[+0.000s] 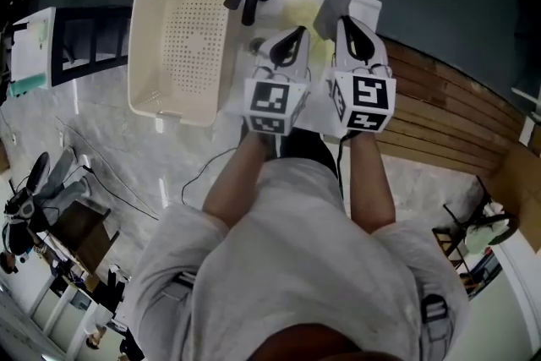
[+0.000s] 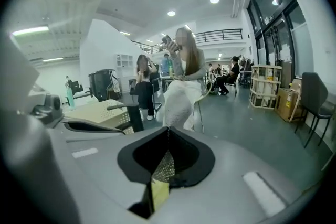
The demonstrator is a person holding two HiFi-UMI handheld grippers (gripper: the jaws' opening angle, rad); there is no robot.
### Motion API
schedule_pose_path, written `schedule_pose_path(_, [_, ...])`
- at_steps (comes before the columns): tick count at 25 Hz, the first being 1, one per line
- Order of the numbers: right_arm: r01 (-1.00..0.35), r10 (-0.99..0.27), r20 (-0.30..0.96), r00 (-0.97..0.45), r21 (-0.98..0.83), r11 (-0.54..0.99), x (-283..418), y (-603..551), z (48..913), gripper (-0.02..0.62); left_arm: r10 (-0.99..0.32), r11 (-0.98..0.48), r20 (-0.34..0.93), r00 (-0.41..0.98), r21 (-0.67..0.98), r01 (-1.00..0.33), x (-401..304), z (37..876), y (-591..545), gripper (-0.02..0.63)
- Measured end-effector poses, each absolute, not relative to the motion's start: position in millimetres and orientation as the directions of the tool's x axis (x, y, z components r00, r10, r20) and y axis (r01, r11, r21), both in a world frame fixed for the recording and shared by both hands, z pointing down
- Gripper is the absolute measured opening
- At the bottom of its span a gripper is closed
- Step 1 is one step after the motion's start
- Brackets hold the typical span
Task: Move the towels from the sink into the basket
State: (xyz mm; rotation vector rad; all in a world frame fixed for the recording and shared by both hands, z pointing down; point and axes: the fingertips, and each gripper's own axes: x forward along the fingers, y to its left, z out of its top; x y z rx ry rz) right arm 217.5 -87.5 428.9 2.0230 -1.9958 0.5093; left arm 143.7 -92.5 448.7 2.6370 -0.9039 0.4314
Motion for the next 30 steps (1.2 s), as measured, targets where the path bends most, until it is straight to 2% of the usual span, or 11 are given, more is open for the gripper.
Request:
schedule_pose_path(16, [-0.981, -0.929, 0.314, -0.194, -0.056, 0.186, 115, -111, 374, 0.015, -0.693, -0.648, 0.306, 0.653, 0.133, -0.750, 55, 399, -109, 0.020])
schedule_pose_path(30, [-0.908, -0.868, 0.275, -0.414, -0.059, 0.415, 11, -134, 352, 0.015, -0.831, -0.467, 0.287, 0.476, 0.104, -0.878, -44, 379, -120, 0.020])
